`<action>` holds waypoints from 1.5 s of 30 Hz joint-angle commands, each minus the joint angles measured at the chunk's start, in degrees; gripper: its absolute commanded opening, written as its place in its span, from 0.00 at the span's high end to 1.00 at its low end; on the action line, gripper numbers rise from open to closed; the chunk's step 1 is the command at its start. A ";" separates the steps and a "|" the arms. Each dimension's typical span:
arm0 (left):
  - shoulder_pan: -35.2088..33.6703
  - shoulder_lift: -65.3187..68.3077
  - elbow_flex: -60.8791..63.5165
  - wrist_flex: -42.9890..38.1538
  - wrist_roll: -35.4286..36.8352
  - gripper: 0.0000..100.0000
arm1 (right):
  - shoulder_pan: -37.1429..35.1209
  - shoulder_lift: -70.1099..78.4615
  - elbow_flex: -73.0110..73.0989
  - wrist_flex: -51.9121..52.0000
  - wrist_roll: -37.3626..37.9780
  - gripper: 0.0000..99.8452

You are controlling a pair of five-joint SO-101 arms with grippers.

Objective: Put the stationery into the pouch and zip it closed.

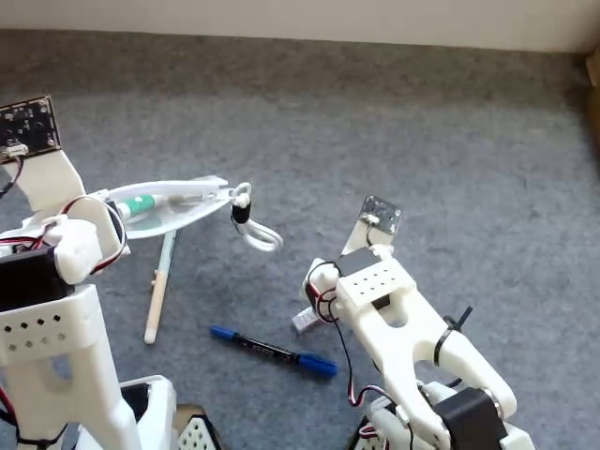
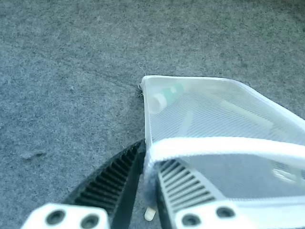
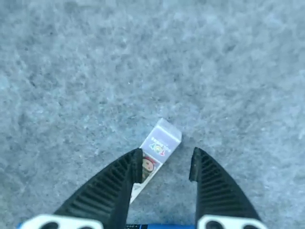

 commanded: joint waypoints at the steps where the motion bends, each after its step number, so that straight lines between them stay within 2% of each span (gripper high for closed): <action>1: 0.75 0.40 0.31 -1.14 0.26 0.99 | 0.66 0.04 -2.68 -1.10 -0.09 0.84; 10: 0.75 0.40 0.31 -1.14 0.26 0.99 | 0.66 0.13 -2.24 -1.54 -0.09 0.84; 15: 0.84 0.40 0.31 -1.14 0.26 0.99 | 0.66 0.13 -2.24 -7.34 0.00 0.84; 35: 0.84 0.40 0.40 -1.14 0.26 0.99 | 0.66 0.40 -2.07 -7.43 0.00 0.84; 45: 0.75 0.40 0.40 -1.14 0.26 0.99 | 2.59 11.74 -3.91 -7.16 -0.09 0.84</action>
